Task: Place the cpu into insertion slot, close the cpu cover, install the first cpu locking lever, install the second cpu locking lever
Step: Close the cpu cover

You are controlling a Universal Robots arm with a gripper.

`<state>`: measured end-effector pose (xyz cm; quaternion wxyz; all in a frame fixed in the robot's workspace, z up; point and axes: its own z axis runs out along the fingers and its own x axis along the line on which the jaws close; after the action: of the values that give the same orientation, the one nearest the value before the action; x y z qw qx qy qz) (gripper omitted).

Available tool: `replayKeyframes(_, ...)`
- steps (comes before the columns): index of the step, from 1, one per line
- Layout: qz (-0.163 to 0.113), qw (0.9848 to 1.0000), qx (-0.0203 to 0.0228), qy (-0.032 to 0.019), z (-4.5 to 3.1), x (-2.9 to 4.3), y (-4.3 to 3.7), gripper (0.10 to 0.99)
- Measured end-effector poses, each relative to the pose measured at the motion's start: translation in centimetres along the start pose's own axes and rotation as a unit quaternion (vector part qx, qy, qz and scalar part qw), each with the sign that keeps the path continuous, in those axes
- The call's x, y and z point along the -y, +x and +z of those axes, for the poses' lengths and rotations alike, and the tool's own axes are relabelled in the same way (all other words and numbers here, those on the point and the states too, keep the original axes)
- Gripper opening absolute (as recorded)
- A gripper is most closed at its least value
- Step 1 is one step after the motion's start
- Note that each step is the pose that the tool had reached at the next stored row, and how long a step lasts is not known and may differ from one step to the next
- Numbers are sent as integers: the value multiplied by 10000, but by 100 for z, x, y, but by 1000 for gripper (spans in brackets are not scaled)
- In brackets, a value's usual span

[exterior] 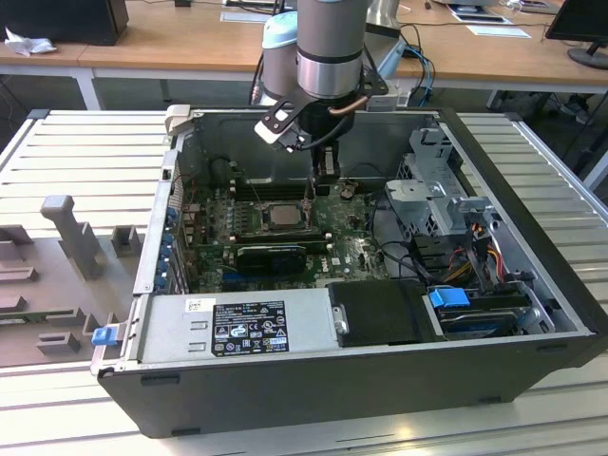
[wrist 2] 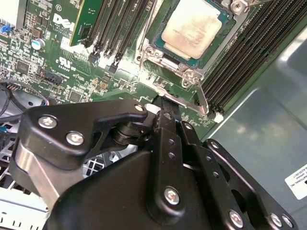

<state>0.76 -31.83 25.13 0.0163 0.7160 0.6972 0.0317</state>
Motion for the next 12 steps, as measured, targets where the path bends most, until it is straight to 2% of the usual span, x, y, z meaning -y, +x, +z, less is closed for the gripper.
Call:
replayKeyframes(7, 0, 10000, 0, 0, -2, 33, -1, 106)
replayKeyframes(10, 0, 10000, -1, 0, -5, 67, -2, 106)
replayKeyframes(12, 0, 10000, -2, 0, 5, 115, -3, 106)
